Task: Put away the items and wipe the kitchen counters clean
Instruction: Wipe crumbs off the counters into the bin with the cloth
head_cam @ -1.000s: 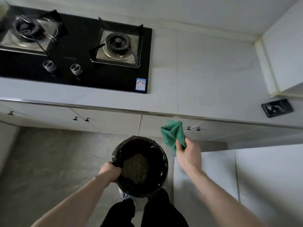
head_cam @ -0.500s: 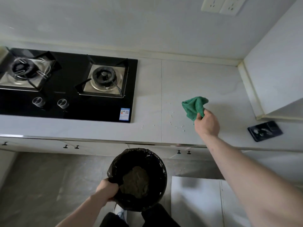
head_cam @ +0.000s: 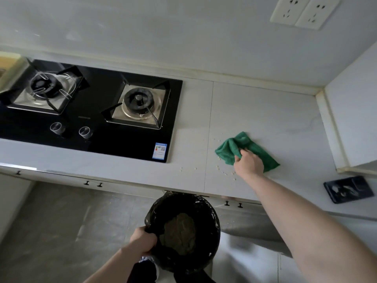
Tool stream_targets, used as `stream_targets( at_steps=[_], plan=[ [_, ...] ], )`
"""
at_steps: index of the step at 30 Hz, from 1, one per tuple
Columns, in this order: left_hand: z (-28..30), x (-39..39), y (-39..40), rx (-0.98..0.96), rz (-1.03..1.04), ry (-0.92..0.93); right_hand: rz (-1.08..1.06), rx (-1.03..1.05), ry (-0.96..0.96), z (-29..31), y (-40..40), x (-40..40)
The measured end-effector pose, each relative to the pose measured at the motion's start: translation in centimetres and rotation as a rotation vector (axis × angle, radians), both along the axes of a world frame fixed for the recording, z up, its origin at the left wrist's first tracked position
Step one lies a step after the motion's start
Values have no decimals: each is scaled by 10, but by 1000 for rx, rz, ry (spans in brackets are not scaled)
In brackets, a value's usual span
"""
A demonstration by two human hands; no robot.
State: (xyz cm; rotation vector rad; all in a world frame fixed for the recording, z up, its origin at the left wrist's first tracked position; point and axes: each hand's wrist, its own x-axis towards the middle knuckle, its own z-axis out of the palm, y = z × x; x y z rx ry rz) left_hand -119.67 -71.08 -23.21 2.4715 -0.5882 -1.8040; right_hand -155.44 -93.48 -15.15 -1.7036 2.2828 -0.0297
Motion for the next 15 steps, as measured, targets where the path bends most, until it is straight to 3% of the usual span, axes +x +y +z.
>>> stream_targets(
  at_steps=[5, 15],
  plan=[
    [34, -12, -8, -3, -23, 0, 128, -31, 29, 0, 13, 12],
    [47, -14, -18, -16, -18, 42, 341, -43, 33, 29, 72, 52]
  ],
)
